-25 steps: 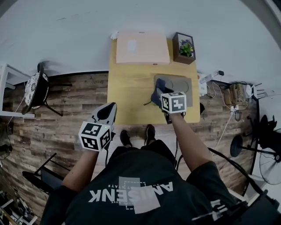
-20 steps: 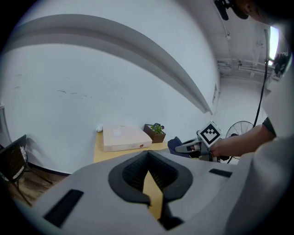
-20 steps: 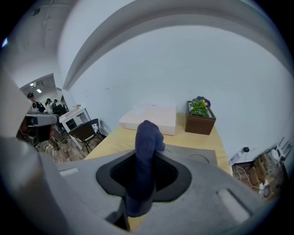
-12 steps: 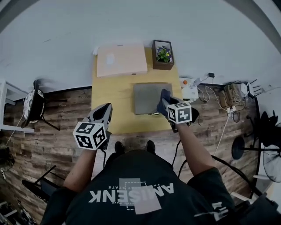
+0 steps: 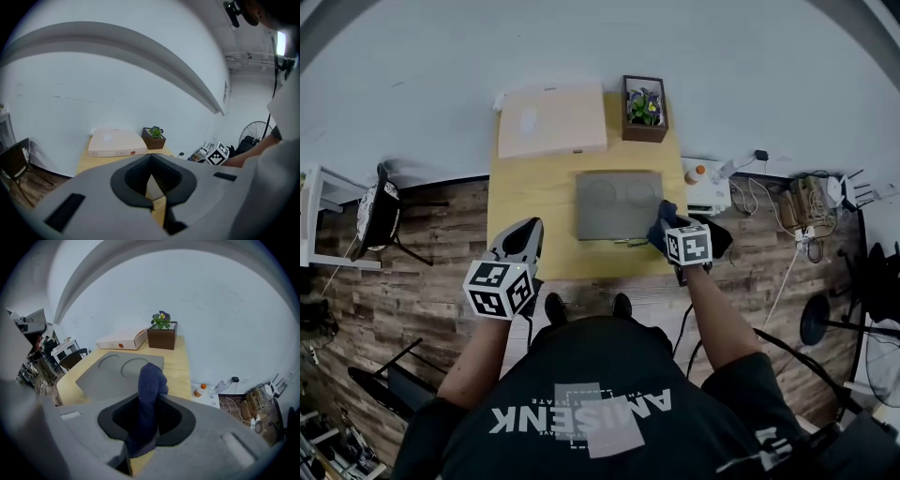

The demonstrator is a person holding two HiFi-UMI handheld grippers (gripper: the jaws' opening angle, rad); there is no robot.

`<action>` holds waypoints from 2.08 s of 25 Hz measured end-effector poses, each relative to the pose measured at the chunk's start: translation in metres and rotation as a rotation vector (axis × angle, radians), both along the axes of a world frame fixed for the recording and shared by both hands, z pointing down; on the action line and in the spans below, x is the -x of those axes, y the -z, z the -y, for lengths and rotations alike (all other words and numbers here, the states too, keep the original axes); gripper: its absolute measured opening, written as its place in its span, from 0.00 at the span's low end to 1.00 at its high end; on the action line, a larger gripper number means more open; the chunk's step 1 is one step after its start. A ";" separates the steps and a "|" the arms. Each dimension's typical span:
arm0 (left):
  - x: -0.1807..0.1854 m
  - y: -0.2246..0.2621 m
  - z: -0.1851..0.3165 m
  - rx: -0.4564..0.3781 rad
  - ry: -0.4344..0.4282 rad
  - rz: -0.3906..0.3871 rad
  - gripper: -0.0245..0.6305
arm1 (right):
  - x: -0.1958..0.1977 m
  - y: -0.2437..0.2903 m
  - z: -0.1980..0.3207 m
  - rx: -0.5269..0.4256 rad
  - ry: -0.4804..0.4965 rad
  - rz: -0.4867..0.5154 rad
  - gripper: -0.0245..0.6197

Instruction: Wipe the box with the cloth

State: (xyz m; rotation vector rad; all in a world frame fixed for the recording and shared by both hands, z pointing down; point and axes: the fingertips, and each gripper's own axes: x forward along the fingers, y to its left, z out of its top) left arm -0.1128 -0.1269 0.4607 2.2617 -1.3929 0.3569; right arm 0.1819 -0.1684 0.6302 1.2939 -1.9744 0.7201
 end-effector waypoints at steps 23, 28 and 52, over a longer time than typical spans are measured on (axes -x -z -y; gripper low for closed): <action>0.052 -0.009 -0.011 -0.030 -0.031 0.067 0.04 | 0.034 -0.007 -0.013 -0.016 -0.049 -0.168 0.17; 0.064 -0.012 -0.018 -0.007 -0.045 0.053 0.04 | 0.074 -0.008 -0.015 -0.003 0.001 -0.133 0.17; 0.128 -0.025 -0.063 0.035 0.007 0.059 0.04 | 0.219 -0.010 -0.020 0.010 0.199 -0.126 0.17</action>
